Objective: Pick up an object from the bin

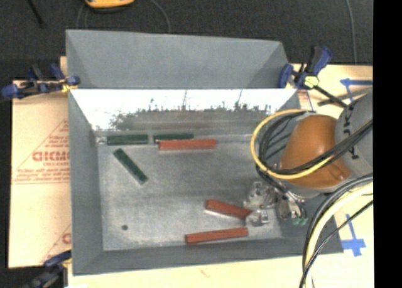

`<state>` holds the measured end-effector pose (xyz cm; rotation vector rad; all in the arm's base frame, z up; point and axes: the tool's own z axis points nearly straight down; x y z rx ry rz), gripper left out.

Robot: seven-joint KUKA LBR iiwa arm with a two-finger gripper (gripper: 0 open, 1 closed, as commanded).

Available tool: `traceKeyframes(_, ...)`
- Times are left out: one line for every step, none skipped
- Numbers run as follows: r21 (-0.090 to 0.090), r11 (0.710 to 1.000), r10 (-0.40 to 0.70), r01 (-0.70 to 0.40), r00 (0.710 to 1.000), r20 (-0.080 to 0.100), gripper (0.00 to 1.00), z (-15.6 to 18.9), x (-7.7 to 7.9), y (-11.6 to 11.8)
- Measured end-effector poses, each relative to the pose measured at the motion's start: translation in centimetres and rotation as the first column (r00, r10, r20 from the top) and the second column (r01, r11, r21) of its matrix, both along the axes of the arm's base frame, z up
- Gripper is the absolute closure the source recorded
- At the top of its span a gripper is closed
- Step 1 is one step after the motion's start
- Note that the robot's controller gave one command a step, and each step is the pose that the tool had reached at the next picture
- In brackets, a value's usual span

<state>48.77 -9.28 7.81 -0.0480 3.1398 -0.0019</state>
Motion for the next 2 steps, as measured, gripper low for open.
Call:
traceKeyframes(0.0,1.0,0.001,-0.001,1.0,0.0,1.0,0.0,0.0,0.0)
traceKeyframes(-0.001,1.0,0.006,-0.006,1.0,0.006,1.0,15.8,1.3,-1.6)
